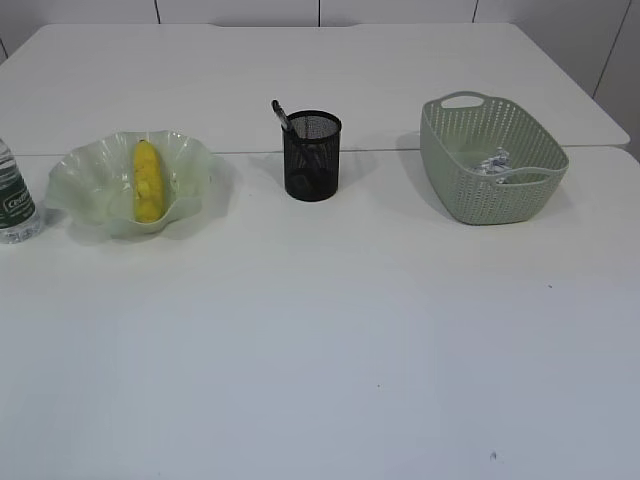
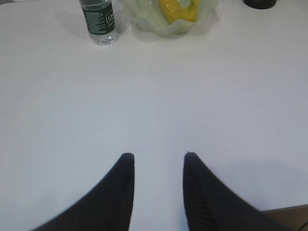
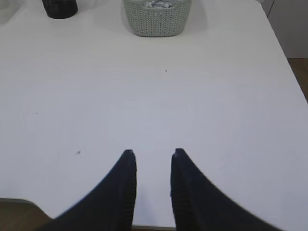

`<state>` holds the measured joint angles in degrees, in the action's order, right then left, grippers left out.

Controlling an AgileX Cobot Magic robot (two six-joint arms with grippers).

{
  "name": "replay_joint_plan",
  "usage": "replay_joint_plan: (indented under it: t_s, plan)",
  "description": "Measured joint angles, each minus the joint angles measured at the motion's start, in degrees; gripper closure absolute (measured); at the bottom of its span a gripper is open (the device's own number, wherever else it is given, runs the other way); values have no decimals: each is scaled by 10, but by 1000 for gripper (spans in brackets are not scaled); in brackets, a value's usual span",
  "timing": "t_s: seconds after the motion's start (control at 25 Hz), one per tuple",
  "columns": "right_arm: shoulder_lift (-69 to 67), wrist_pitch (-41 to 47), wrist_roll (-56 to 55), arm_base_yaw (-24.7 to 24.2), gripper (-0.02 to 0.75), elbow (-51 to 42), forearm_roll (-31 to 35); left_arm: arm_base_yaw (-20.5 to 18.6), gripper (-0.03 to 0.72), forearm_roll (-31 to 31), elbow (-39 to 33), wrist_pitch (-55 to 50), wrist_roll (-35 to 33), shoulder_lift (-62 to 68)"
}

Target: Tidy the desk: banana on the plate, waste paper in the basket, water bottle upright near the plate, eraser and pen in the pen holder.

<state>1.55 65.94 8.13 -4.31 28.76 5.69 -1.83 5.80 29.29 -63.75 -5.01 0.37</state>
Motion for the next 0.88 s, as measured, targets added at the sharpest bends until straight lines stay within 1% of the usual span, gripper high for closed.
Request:
replay_joint_plan:
  t_s: [0.88]
  plan:
    - [0,-2,-1,0,546,0,0,0,455,-1,0,0,-1,0]
